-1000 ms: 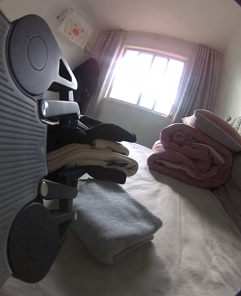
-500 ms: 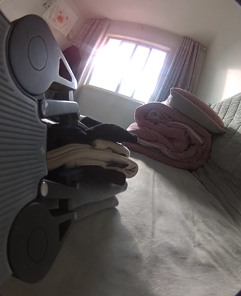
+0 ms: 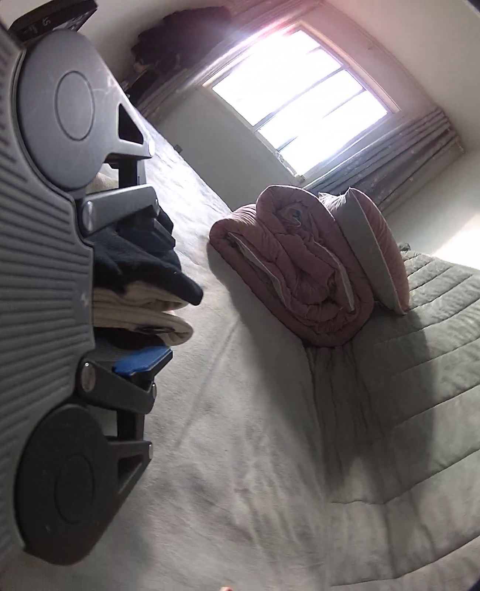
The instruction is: Fold clothes
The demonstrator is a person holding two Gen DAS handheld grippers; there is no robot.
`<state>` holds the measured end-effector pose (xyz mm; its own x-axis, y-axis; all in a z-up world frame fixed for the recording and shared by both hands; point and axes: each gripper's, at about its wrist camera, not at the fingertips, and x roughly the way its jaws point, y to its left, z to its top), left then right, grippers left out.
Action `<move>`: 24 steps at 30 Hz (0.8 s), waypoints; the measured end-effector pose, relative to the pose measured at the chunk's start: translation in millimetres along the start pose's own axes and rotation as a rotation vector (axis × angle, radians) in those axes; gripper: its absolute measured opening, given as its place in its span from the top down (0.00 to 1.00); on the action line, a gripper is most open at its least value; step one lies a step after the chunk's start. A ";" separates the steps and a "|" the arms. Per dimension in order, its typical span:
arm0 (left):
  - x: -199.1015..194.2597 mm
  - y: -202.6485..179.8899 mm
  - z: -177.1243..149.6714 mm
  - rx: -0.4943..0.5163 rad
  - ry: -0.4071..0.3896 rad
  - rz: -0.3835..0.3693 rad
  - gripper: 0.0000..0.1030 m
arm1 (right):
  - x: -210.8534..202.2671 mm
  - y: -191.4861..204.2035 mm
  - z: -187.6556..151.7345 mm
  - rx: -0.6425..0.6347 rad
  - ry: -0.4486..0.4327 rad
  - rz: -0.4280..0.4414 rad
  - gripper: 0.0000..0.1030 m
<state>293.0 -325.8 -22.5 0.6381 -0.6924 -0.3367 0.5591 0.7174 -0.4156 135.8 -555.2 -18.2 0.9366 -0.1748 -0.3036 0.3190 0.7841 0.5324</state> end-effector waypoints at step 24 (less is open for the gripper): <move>33.4 -32.7 -8.4 0.160 0.105 0.100 0.73 | 53.9 21.3 -35.1 -0.380 0.039 -0.144 0.84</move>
<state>291.5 -373.1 -27.3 0.6407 -0.6150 -0.4597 0.5776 0.7805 -0.2391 188.0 -527.0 -51.0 0.8779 -0.2817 -0.3872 0.3631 0.9188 0.1548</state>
